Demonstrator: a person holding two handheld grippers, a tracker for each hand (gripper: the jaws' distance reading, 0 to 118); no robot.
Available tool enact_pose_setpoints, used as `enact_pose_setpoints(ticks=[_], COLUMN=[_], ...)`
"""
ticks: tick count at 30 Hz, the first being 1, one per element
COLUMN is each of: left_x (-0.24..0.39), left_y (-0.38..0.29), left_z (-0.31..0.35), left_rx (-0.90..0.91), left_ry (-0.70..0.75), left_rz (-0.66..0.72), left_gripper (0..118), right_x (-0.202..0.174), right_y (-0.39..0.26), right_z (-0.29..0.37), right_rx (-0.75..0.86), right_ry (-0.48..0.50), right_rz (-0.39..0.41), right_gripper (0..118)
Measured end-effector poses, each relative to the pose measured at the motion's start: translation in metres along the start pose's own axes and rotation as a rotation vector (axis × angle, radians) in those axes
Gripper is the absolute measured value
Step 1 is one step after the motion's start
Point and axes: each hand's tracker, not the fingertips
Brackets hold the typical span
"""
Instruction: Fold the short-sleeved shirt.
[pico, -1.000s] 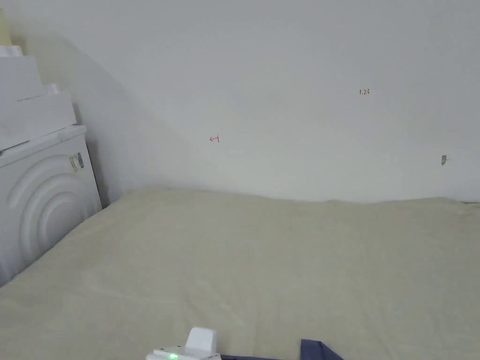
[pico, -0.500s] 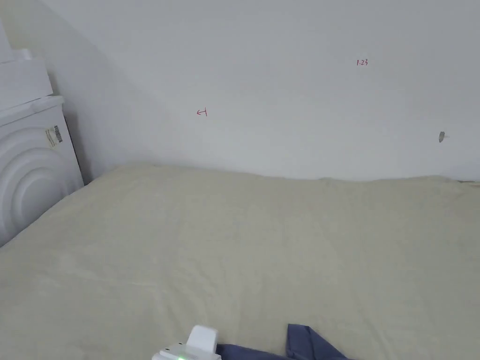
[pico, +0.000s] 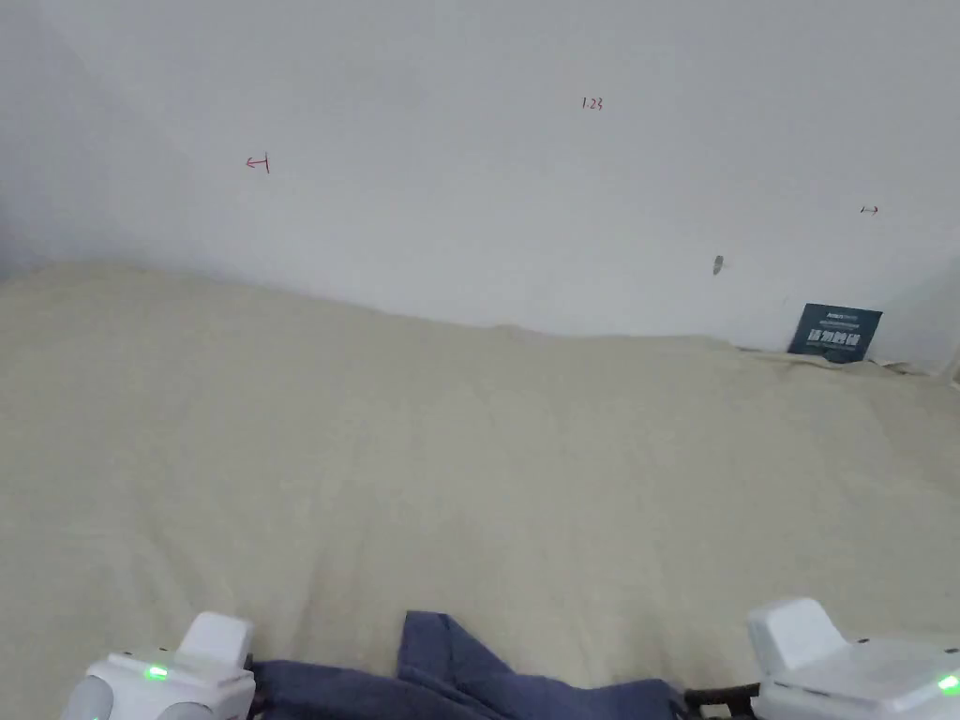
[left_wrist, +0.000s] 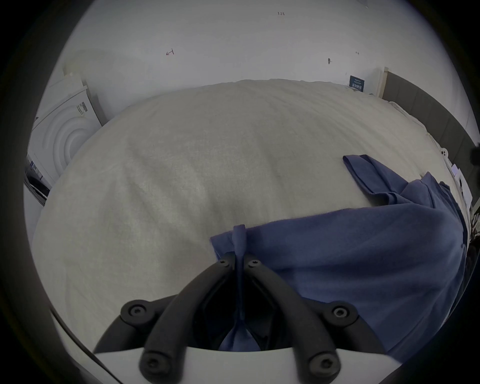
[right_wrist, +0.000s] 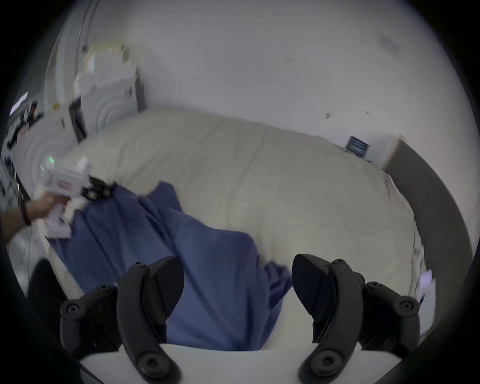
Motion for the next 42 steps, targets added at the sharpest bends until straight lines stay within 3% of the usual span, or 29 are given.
enact_pose_setpoints(ticks=[5,7,10,13,15,23,28,29,31,32,38,42], left_x=[-0.007,-0.009,-0.009,-0.010,-0.009,-0.006,-0.005,-0.005,-0.007,-0.007,-0.014,-0.025], left_y=[0.000,0.001,0.000,-0.001,-0.002,-0.006,-0.007,-0.007,-0.007,-0.007,-0.007,-0.012], left_z=[0.002,0.001,0.001,0.001,0.002,0.002,0.003,0.004,0.003,0.003,0.008,0.047], left_rx=[0.001,-0.001,-0.002,0.005,0.008,0.024,0.036,0.036,0.039,0.040,0.053,0.105], left_ry=[-0.029,-0.037,-0.040,-0.042,-0.041,-0.028,-0.024,-0.025,-0.029,-0.030,-0.054,-0.110], left_rz=[0.037,0.056,0.052,0.056,0.058,0.052,0.052,0.051,0.059,0.063,0.090,0.141], left_gripper=[3,3,3,3,3,3,3,3,3,3,4,3], right_x=[0.016,0.020,0.023,0.013,0.006,0.008,0.004,0.004,0.000,-0.004,0.006,0.014], right_y=[0.028,0.031,0.028,0.021,0.017,0.010,0.009,0.009,0.008,0.009,0.001,-0.006], right_z=[-0.089,-0.108,-0.130,-0.138,-0.144,-0.144,-0.137,-0.134,-0.129,-0.124,-0.105,-0.058], right_rx=[-0.206,-0.198,-0.256,-0.260,-0.281,-0.272,-0.254,-0.255,-0.252,-0.242,-0.176,-0.027], right_ry=[0.085,0.081,0.175,0.224,0.206,0.202,0.217,0.228,0.213,0.184,0.242,0.283], right_rz=[0.118,0.104,0.065,0.138,0.185,0.108,0.126,0.128,0.166,0.202,0.017,-0.134], right_gripper=[89,84,68,68,70,74,54,47,10,4,4,4])
